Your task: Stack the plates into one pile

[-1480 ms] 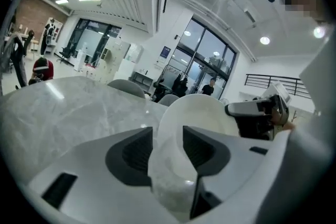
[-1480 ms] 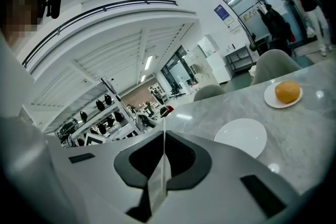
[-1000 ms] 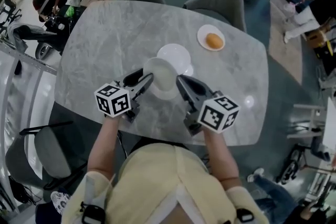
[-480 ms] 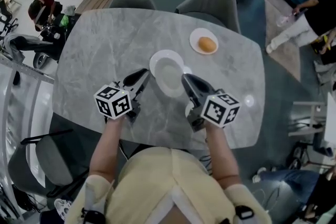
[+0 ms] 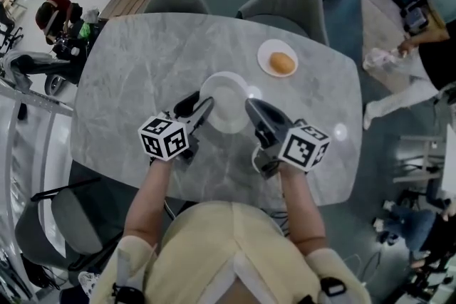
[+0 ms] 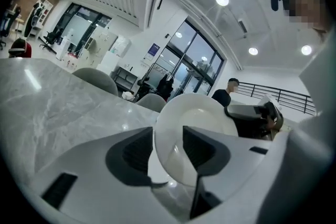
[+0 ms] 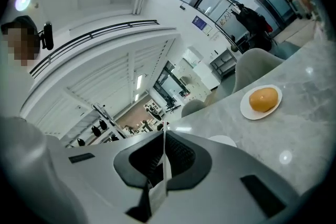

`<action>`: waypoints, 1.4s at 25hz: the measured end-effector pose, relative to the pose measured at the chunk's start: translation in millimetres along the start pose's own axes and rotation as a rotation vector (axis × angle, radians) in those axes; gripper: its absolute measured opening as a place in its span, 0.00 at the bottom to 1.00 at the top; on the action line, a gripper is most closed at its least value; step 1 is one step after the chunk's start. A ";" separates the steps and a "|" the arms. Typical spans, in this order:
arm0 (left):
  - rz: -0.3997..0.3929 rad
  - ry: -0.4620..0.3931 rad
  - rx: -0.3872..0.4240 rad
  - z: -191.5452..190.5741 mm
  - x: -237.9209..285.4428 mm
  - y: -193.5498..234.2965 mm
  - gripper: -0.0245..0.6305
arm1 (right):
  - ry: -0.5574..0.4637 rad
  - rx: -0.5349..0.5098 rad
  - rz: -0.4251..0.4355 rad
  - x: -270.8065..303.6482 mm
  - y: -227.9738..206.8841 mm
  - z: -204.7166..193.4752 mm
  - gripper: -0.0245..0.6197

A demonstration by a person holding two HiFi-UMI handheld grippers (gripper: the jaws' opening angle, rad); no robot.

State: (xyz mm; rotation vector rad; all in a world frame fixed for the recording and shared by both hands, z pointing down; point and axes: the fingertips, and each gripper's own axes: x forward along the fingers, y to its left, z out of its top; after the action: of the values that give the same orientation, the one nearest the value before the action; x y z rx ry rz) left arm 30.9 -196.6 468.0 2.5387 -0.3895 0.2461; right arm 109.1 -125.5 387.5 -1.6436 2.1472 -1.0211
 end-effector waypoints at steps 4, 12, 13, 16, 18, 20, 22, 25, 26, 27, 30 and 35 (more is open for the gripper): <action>-0.018 -0.007 -0.037 3.1 4.3 6.4 0.27 | 0.001 0.006 -0.013 5.0 -10.4 4.7 0.06; -0.010 0.033 -0.054 -1.1 10.7 23.7 0.16 | 0.023 0.017 -0.085 15.1 -43.8 -0.3 0.06; -0.004 0.043 -0.058 -2.9 12.3 26.1 0.16 | 0.027 0.023 -0.101 16.9 -51.2 -2.5 0.06; 0.006 0.084 -0.081 -6.8 18.8 31.7 0.15 | 0.052 0.022 -0.133 23.9 -67.9 -3.5 0.06; 0.016 0.106 -0.075 -7.1 24.4 35.2 0.14 | 0.067 0.042 -0.151 28.5 -81.6 -7.3 0.06; 0.040 0.130 -0.042 -8.0 30.8 39.6 0.14 | 0.088 0.056 -0.172 32.7 -94.5 -11.5 0.06; 0.072 0.164 -0.027 -12.2 37.0 45.6 0.14 | 0.113 0.055 -0.196 37.1 -105.4 -14.8 0.06; 0.129 0.229 -0.030 -22.6 43.3 57.6 0.14 | 0.163 0.037 -0.232 46.0 -122.5 -24.1 0.06; 0.150 0.250 -0.019 -25.7 44.8 60.7 0.14 | 0.183 0.029 -0.244 48.6 -128.2 -28.2 0.06; 0.170 0.272 -0.003 -28.4 46.3 63.1 0.14 | 0.201 0.028 -0.252 51.1 -132.5 -32.1 0.06; 0.217 0.326 0.038 -34.8 50.3 67.9 0.14 | 0.240 0.035 -0.266 56.6 -143.0 -42.1 0.06; 0.239 0.381 0.054 -40.7 53.6 72.1 0.14 | 0.283 0.037 -0.307 61.0 -156.6 -52.6 0.06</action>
State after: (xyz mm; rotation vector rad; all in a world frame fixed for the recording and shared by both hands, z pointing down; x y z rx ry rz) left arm 54.1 -244.2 551.2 2.4205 -0.5376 0.8241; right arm 174.8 -180.3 541.4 -1.9543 2.0613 -1.4512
